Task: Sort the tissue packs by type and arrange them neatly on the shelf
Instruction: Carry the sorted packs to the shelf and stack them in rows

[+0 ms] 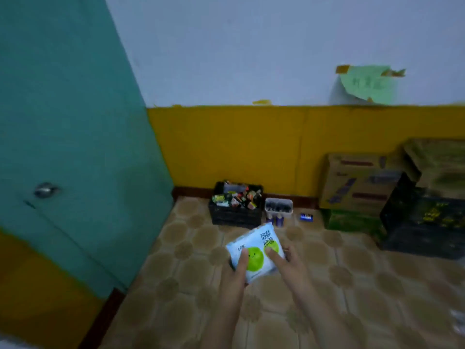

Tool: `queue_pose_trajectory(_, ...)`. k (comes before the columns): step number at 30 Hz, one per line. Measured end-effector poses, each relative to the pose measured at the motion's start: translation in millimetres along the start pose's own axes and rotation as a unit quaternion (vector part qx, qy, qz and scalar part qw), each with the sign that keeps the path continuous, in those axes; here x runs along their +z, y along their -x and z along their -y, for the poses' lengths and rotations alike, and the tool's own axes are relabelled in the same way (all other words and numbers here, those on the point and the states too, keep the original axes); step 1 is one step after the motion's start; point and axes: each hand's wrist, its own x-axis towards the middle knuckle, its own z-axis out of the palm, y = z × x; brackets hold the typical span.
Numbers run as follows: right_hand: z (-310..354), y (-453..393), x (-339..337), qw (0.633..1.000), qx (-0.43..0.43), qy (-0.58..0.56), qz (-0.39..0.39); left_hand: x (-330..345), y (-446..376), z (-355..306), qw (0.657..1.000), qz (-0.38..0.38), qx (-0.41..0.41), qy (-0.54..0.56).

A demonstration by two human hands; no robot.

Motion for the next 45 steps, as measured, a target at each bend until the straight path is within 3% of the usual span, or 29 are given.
queue_pose_trajectory(6, 103.3, 53.8, 74.3, 0.974, -0.094, -0.005, 0.207, -70.2, 90.3, -77.9, 0.974, -0.171, 0.123, 0.079)
queue_pose_trajectory(12, 139.6, 152.2, 148.9, 0.912, -0.148, 0.011, 0.382, -157.6, 207.9, -94.6, 0.932, -0.31, 0.167, 0.081)
queue_pose_trajectory(23, 123.5, 495.4, 280.2, 0.724, -0.19, 0.03, 0.662, -313.8, 567.9, -51.8, 0.797, -0.548, 0.238, 0.091)
queue_pose_trajectory(29, 78.1, 699.8, 331.7, 0.627, -0.223, 0.074, 0.743, -366.8, 776.7, -6.2, 0.727, -0.628, 0.265, 0.081)
queue_pose_trajectory(35, 35.2, 828.2, 373.4, 0.566, -0.199, 0.09, 0.795, -424.4, 892.9, 44.9, 0.685, -0.67, 0.254, 0.129)
queue_pose_trajectory(39, 10.4, 884.4, 422.7, 0.56, -0.198, 0.093, 0.799, -489.0, 937.5, 73.5, 0.677, -0.675, 0.251, 0.155)
queue_pose_trajectory(45, -18.2, 945.2, 525.2, 0.574, -0.158, 0.063, 0.801, -593.6, 964.7, 76.1, 0.631, -0.728, 0.225, 0.141)
